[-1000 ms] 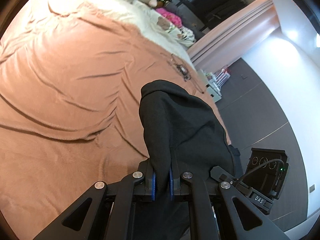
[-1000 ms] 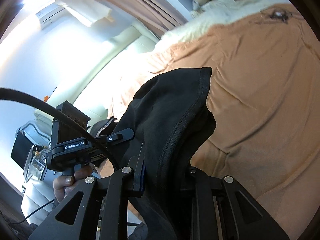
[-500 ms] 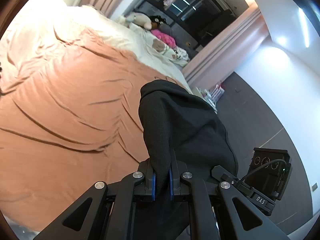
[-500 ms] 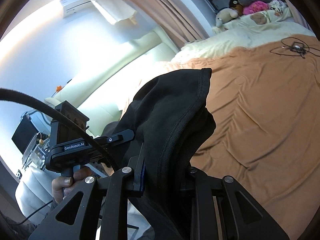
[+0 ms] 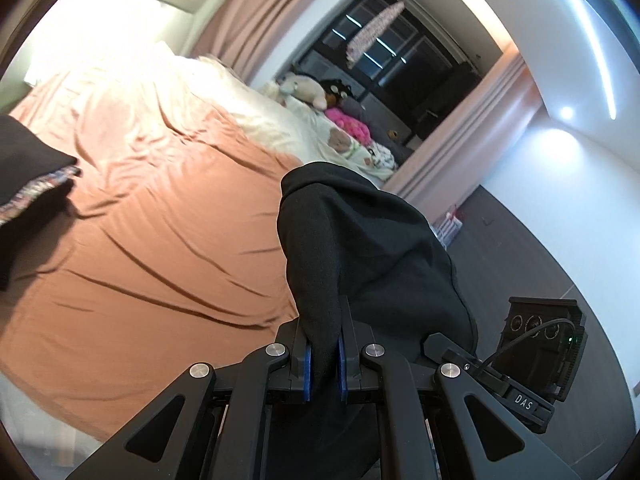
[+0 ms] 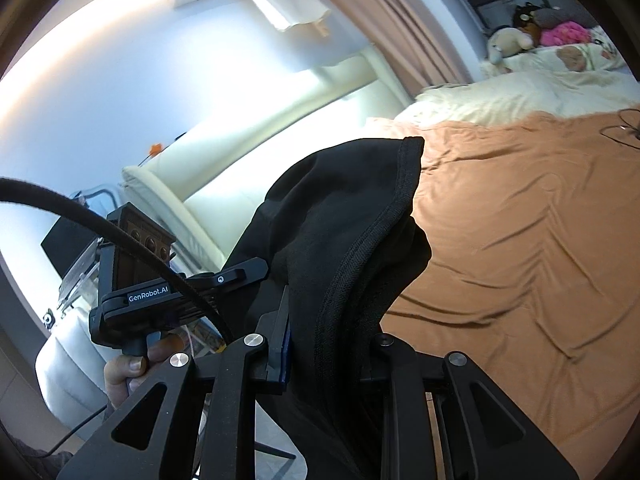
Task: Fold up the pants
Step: 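Carry the folded pants with both tools toward the clothes stack by the headboard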
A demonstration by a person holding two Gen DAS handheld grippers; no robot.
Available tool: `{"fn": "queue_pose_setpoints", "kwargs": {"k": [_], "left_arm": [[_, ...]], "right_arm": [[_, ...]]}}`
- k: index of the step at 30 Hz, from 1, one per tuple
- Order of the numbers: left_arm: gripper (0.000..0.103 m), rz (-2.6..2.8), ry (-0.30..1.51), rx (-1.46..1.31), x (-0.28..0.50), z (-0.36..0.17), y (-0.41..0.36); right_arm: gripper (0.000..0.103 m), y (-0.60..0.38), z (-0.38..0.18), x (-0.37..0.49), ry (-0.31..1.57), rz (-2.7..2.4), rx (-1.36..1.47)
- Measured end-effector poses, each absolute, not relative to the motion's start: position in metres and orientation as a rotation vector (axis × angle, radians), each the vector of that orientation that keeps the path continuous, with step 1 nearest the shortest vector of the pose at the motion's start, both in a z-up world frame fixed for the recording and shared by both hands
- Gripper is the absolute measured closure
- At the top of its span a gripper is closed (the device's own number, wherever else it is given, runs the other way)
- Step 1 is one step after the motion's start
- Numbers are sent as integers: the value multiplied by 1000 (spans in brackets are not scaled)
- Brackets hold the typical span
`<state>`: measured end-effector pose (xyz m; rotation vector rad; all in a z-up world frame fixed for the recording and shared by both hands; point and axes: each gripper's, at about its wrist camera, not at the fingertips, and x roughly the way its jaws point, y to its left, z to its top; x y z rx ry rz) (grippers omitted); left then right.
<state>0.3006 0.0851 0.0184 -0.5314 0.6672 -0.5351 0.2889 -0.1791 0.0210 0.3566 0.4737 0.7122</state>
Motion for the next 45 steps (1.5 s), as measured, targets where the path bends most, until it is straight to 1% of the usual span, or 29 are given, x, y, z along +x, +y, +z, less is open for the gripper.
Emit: {"fn": "queue_pose_setpoints", "kwargs": {"k": [10, 27, 36, 45], "left_arm": [[94, -440, 598, -545, 277, 24, 180], [94, -264, 517, -572, 268, 32, 332], [94, -161, 470, -580, 273, 42, 391], [94, -91, 463, -584, 289, 40, 431]], "right_arm": [[85, -108, 25, 319, 476, 789, 317], [85, 15, 34, 373, 510, 900, 211], [85, 72, 33, 406, 527, 994, 175], [85, 99, 39, 436, 535, 1046, 107]]}}
